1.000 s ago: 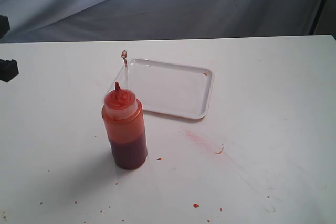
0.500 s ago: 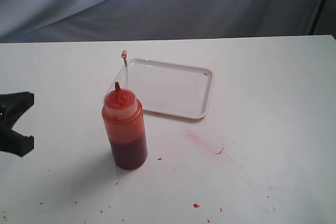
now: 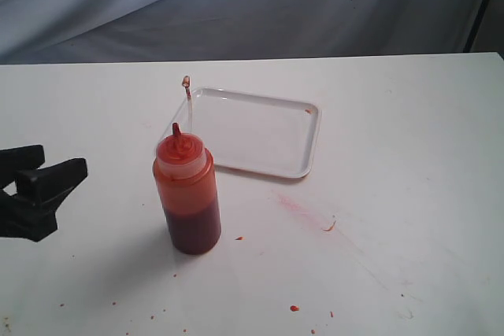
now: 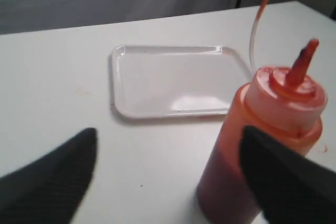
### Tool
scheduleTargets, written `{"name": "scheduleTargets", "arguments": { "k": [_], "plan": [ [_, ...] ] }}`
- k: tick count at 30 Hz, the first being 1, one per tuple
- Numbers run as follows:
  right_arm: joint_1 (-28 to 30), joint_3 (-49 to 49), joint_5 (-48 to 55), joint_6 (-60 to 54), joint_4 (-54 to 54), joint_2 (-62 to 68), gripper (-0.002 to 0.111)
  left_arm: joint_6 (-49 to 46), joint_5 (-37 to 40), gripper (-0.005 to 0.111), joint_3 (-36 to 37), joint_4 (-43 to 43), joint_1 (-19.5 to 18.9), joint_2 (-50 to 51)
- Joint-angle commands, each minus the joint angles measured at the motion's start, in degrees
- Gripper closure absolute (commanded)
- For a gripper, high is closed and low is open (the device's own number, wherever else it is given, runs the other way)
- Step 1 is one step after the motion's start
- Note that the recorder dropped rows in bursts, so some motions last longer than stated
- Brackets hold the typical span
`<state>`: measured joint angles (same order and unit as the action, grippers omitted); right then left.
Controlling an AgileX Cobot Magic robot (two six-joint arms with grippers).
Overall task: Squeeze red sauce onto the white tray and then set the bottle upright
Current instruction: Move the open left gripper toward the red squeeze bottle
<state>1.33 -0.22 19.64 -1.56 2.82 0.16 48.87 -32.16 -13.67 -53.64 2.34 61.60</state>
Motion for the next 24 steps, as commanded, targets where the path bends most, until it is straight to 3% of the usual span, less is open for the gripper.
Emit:
{"name": "scheduleTargets", "arguments": {
  "k": [1,9,14,19,24],
  "plan": [
    [-0.06,0.22,-0.49,0.08,-0.04,-0.16,0.108,10.95,-1.08,0.003,0.29,6.84,-0.12,-0.02],
    [-0.06,0.22,-0.49,0.08,-0.04,-0.16,0.108,10.96,-3.28,0.003,0.07,8.31,-0.12,-0.02],
    [-0.06,0.22,-0.49,0.08,-0.04,-0.16,0.108,11.52,-14.59,0.003,0.03,10.64,-0.12,-0.02],
    [-0.06,0.22,-0.49,0.08,-0.04,-0.16,0.108,11.47,-8.83,0.003,0.03,-4.0,-0.12,-0.02],
    [-0.06,0.22,-0.49,0.08,-0.04,-0.16,0.108,12.62,-8.28,0.003,0.16,-6.76,-0.12,0.69]
  ]
}}
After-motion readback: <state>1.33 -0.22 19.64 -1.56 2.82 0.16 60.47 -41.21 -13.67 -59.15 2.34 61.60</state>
